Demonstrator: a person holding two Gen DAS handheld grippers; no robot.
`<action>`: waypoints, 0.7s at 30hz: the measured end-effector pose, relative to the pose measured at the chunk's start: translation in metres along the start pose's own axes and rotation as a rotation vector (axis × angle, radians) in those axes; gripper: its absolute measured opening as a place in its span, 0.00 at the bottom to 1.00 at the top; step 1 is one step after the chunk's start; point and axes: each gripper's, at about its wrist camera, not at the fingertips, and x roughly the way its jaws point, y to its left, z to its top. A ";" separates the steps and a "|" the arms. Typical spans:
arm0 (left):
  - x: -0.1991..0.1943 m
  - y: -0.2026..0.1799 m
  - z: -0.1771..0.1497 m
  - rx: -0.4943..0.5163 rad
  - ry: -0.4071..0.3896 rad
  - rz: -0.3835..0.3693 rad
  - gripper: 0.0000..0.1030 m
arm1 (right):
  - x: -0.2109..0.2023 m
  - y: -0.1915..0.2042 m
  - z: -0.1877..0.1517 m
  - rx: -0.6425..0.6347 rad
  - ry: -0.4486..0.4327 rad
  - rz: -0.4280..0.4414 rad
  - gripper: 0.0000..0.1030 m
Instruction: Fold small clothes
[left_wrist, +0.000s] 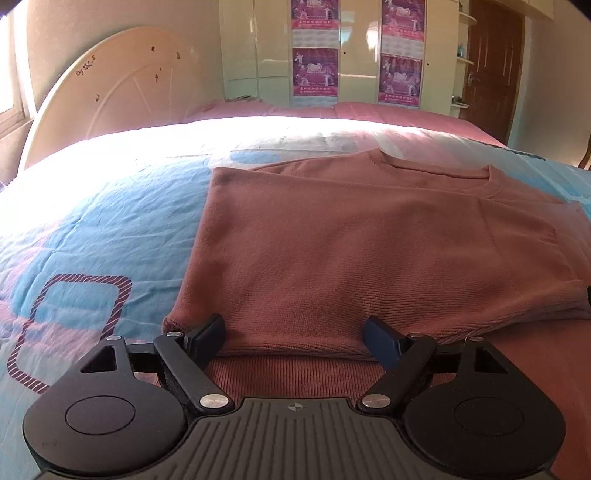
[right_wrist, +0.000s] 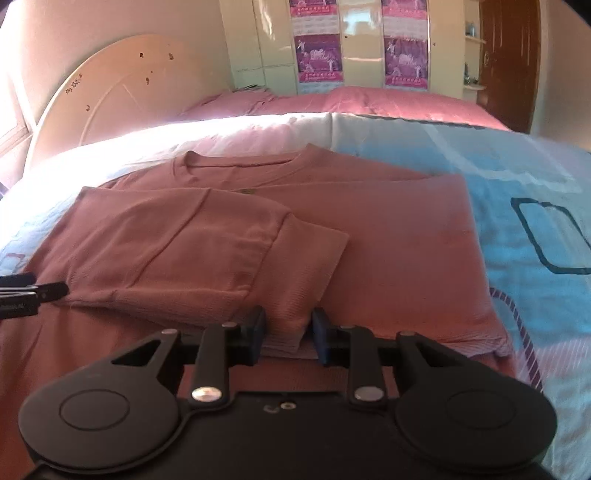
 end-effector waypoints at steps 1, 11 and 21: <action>0.000 -0.001 0.000 0.000 0.002 0.007 0.80 | 0.000 -0.002 0.001 0.002 0.007 0.009 0.26; 0.003 -0.006 0.001 0.008 0.004 0.038 0.82 | -0.005 0.002 -0.004 -0.036 0.000 0.003 0.27; -0.011 -0.001 -0.002 0.062 0.019 0.012 0.84 | -0.009 0.012 0.001 -0.050 0.019 -0.071 0.35</action>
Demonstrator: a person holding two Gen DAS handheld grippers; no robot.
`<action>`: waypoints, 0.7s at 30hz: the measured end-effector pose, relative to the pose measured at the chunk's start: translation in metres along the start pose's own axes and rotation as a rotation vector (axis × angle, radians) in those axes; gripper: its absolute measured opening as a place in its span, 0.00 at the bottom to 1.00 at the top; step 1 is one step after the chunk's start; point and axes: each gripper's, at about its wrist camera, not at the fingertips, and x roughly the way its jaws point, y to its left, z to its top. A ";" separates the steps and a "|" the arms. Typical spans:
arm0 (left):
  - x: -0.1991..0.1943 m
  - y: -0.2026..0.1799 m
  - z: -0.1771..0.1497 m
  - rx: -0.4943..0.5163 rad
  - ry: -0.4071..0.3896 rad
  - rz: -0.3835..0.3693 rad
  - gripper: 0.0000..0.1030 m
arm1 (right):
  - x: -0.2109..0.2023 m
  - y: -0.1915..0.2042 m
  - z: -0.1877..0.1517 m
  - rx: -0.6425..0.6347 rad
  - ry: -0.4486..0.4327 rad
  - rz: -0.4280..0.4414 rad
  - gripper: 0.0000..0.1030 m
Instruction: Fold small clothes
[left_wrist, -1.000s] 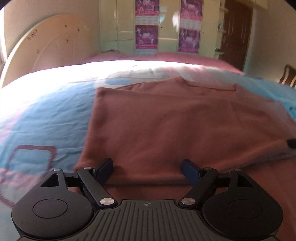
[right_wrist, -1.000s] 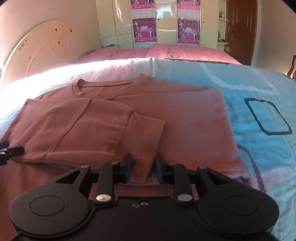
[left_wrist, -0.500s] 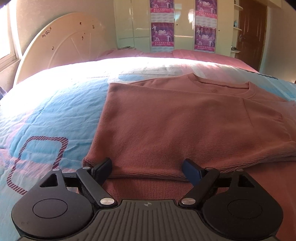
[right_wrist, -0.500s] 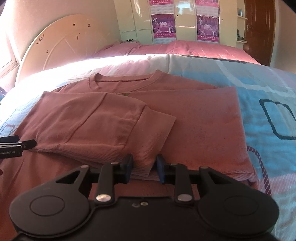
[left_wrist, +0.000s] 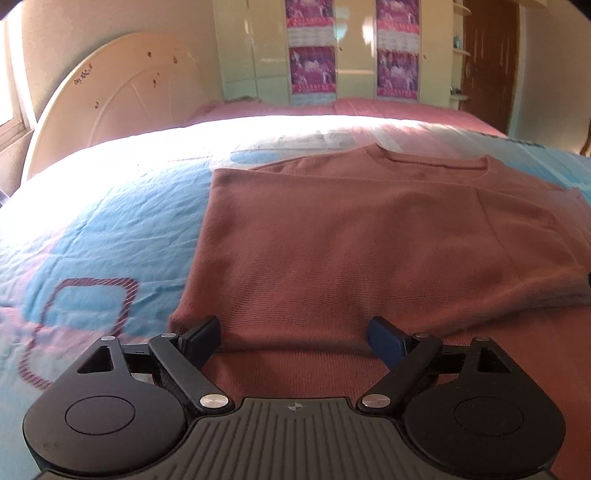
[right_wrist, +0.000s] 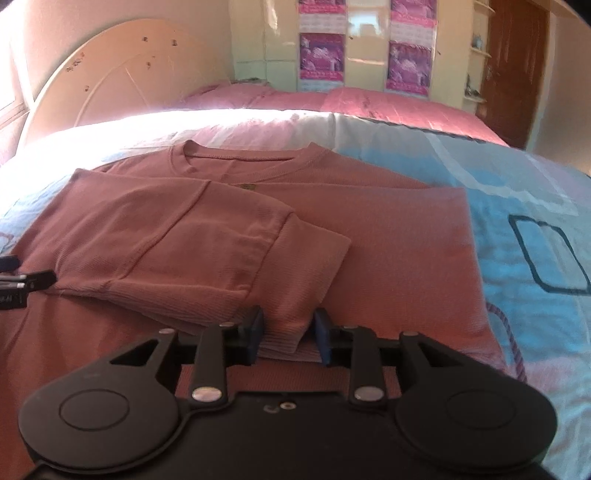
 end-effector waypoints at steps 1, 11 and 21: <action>-0.011 0.003 -0.004 0.032 0.006 -0.002 0.84 | -0.011 -0.006 0.001 0.044 0.004 0.010 0.45; -0.130 0.094 -0.124 -0.036 0.092 -0.176 0.66 | -0.153 -0.101 -0.116 0.380 0.059 0.153 0.33; -0.158 0.144 -0.186 -0.390 0.163 -0.532 0.66 | -0.209 -0.127 -0.229 0.737 0.072 0.288 0.39</action>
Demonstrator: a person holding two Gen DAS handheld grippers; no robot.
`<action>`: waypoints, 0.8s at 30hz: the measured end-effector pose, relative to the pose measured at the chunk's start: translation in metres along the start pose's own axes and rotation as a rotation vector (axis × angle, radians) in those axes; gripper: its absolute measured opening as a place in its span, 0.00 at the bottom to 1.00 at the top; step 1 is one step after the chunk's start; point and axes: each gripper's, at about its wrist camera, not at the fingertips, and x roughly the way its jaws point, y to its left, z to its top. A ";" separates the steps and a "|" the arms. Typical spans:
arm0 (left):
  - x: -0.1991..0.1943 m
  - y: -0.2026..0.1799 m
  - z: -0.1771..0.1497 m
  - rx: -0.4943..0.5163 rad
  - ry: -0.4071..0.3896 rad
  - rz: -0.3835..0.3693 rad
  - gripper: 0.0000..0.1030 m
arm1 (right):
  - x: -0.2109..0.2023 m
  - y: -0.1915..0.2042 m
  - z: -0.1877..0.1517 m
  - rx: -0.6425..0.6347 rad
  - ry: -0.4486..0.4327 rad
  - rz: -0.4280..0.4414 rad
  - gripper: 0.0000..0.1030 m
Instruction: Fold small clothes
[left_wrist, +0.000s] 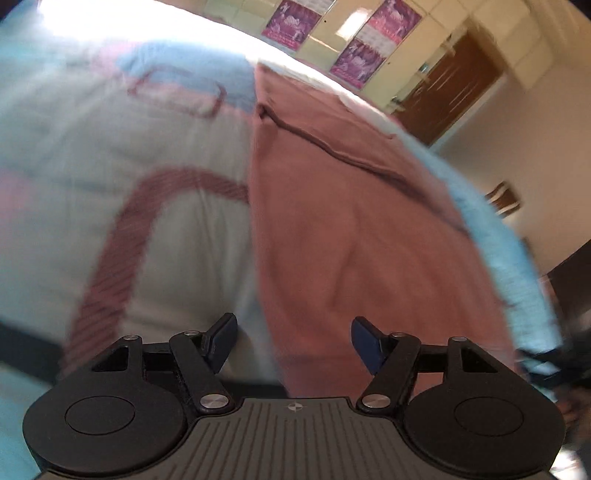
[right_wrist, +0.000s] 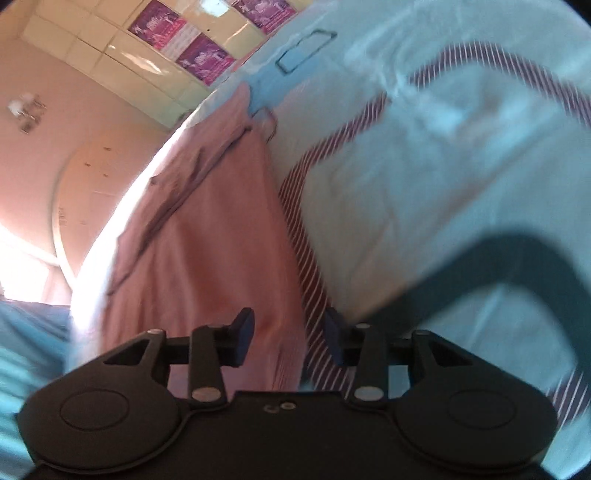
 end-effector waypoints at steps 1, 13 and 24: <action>-0.001 0.002 -0.006 -0.021 -0.001 -0.033 0.66 | -0.001 -0.001 -0.006 0.007 0.005 0.021 0.39; 0.013 -0.025 -0.008 0.057 0.011 0.015 0.06 | 0.026 0.019 -0.001 -0.074 0.040 0.090 0.12; -0.003 -0.004 -0.015 -0.071 -0.102 -0.024 0.06 | 0.018 0.021 0.004 -0.048 -0.013 0.124 0.11</action>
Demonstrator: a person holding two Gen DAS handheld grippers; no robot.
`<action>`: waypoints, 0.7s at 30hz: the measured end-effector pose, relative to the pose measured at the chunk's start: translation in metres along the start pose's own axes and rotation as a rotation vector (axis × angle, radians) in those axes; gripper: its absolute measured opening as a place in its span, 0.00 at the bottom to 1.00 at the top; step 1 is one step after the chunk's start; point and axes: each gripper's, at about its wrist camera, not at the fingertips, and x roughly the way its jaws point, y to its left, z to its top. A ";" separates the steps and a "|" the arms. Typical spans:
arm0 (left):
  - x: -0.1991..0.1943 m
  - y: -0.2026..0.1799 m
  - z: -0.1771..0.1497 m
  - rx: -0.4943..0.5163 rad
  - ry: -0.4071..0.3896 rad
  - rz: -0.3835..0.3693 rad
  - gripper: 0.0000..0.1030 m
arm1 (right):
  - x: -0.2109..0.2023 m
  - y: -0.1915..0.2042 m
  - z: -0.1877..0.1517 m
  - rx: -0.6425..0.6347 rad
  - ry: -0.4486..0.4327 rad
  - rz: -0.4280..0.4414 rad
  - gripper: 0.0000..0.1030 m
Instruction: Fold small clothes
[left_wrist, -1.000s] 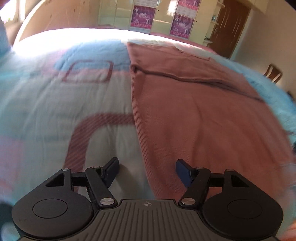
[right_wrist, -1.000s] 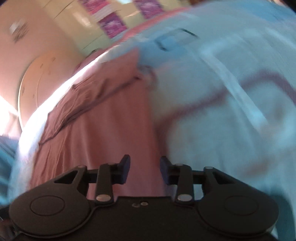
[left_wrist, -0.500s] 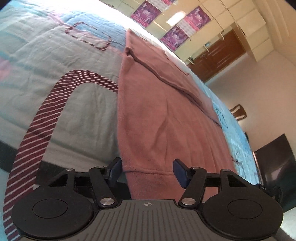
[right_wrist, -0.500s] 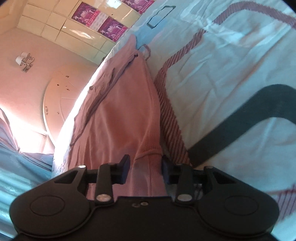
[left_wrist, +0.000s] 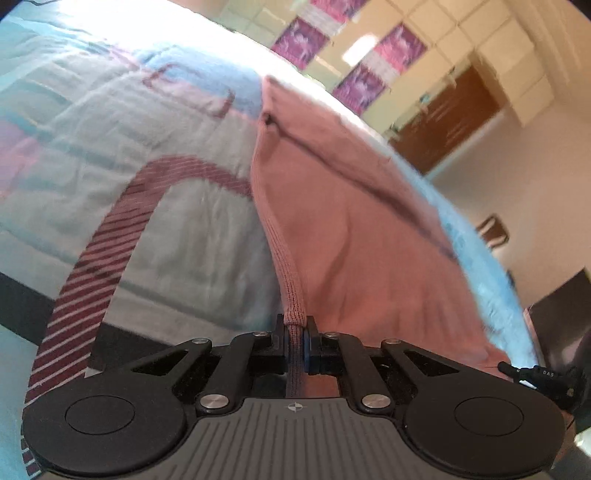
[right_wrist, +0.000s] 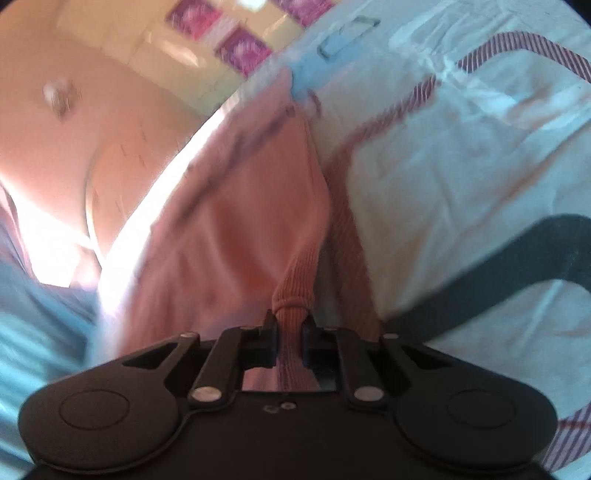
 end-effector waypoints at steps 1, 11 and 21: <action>-0.003 -0.002 0.004 -0.015 -0.022 -0.018 0.06 | -0.004 0.007 0.006 0.006 -0.025 0.024 0.11; 0.044 -0.038 0.132 -0.119 -0.220 -0.119 0.06 | 0.032 0.089 0.126 -0.075 -0.217 0.081 0.12; 0.208 -0.048 0.284 -0.095 -0.134 0.043 0.06 | 0.198 0.072 0.288 0.122 -0.102 0.016 0.12</action>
